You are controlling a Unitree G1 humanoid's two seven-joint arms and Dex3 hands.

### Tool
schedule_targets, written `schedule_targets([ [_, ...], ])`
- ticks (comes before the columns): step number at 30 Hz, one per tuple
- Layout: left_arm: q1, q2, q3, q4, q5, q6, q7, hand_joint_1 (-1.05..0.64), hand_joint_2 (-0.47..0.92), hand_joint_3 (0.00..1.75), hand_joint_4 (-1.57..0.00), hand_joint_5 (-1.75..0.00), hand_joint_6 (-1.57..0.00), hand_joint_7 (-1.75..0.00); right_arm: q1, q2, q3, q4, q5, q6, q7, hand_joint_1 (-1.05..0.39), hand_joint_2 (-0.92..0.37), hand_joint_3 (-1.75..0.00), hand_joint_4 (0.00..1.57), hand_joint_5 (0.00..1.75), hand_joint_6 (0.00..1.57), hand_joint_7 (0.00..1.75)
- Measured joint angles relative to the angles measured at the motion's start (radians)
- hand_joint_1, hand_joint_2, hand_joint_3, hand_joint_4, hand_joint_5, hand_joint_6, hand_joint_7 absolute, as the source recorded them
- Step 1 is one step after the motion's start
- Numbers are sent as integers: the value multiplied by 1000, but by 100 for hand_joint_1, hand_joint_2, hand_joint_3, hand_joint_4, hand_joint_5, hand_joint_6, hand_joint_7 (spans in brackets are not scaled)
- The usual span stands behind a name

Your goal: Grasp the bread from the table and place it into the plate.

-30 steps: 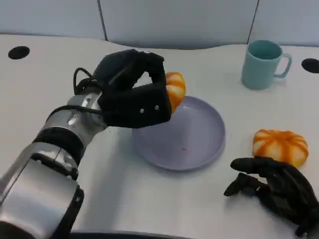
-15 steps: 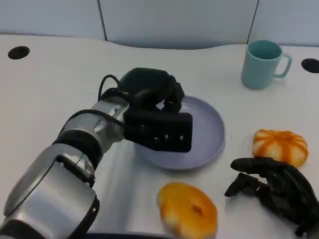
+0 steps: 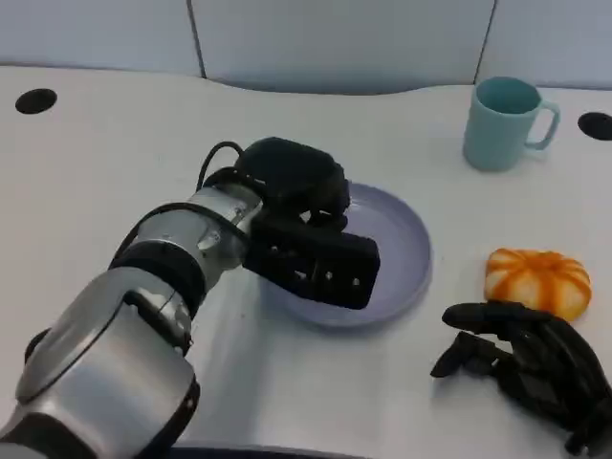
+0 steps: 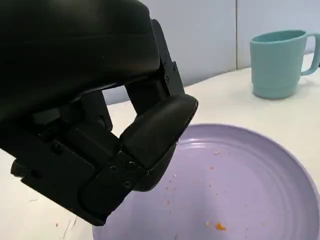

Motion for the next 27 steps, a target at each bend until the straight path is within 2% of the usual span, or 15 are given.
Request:
schedule_targets([
  [3, -1, 3, 7, 0, -8, -1, 0, -105, 92, 175, -157, -175, -157, -175, 0, -2, 0, 0, 0, 0, 0, -45, -90, 0, 67, 114, 110, 15],
  [4, -1, 4, 9, 0, -10, -1, 0, -105, 90, 101, -72, -168, -72, -162, 0, -2, 0, 0, 0, 0, 0, -60, -76, 0, 77, 72, 118, 10],
  [5, -1, 6, 10, 0, -15, -1, 0, -105, 91, 70, -39, -167, -39, -157, -11, -7, 1, 0, 0, 21, -2, -65, -72, 0, 87, 46, 122, 6],
  [6, -1, 7, 11, 0, -18, -1, 0, -105, 92, 50, -19, -167, -19, -154, -29, -16, 4, 0, -1, 70, -9, -68, -69, 0, 94, 27, 124, 3],
  [7, -1, 6, 11, 0, -19, -1, 0, -105, 92, 43, -12, -166, -12, -153, -48, -29, 7, 1, -3, 130, -24, -70, -68, 0, 97, 20, 125, 2],
  [9, -1, 6, 13, 0, -23, -1, 0, -105, 92, 38, -6, -167, -7, -152, -79, -55, 16, 5, -9, 252, -65, -70, -67, 0, 99, 15, 126, 1],
  [11, -1, 7, 18, 0, -29, -2, 0, -105, 92, 34, -5, -167, -7, -152, -95, -73, 20, 5, -12, 306, -88, -71, -67, 0, 100, 12, 126, 1],
  [19, -1, 20, 47, 0, -46, -5, -12, -105, 92, 29, -10, -150, -18, -128, -96, -75, 21, -3, -12, 324, -94, -71, -67, 0, 102, 8, 127, 0],
  [27, -1, 35, 55, 0, -66, -5, -56, -105, 92, 32, -7, -143, -16, -120, -96, -76, 21, -3, -12, 325, -95, -71, -67, 0, 104, 6, 127, 0],
])
